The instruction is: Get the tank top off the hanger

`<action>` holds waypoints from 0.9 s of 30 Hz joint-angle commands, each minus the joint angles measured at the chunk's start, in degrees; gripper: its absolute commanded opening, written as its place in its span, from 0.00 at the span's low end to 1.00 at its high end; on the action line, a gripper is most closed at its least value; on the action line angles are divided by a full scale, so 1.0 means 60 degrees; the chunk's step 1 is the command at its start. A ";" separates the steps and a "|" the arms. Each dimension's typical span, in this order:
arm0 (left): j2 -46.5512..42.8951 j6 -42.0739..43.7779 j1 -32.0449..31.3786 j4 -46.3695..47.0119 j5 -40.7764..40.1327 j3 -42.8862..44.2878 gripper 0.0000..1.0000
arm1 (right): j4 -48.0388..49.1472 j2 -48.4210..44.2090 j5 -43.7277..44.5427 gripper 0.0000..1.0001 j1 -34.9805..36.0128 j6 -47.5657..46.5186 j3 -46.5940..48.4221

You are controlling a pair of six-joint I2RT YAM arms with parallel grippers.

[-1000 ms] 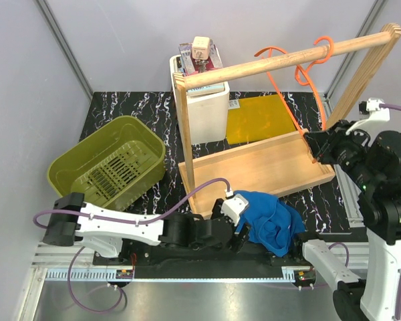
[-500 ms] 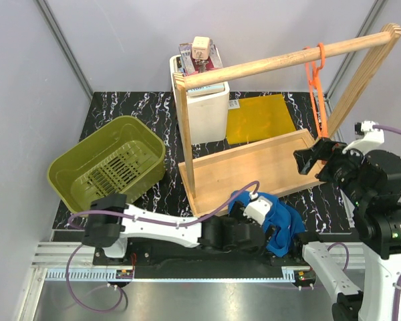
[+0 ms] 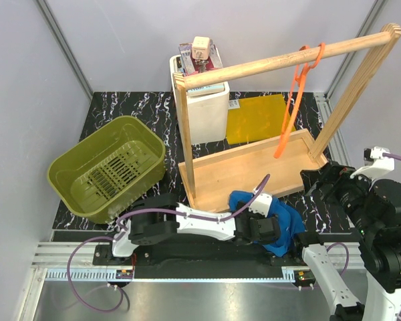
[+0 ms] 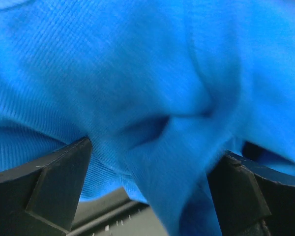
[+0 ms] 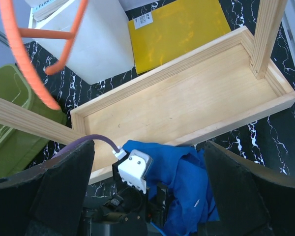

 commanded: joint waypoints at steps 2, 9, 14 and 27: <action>0.0326 -0.0907 0.0271 -0.0159 -0.0233 0.0075 0.68 | -0.0014 -0.0229 0.0118 1.00 -0.0011 0.0090 0.0064; -0.0785 -0.0425 0.0096 -0.0115 -0.0688 -0.1050 0.00 | 0.0074 -0.0478 0.0132 1.00 -0.0026 0.0119 -0.0054; -0.3445 0.0204 -0.0855 -0.0275 -0.1436 -0.2545 0.00 | 0.0104 -0.0507 0.0132 1.00 -0.0011 0.0105 0.0078; -1.0627 -0.1758 -0.0376 -0.4332 -0.2403 -0.6090 0.00 | 0.0455 -0.0493 0.0044 1.00 -0.0011 0.0002 -0.0214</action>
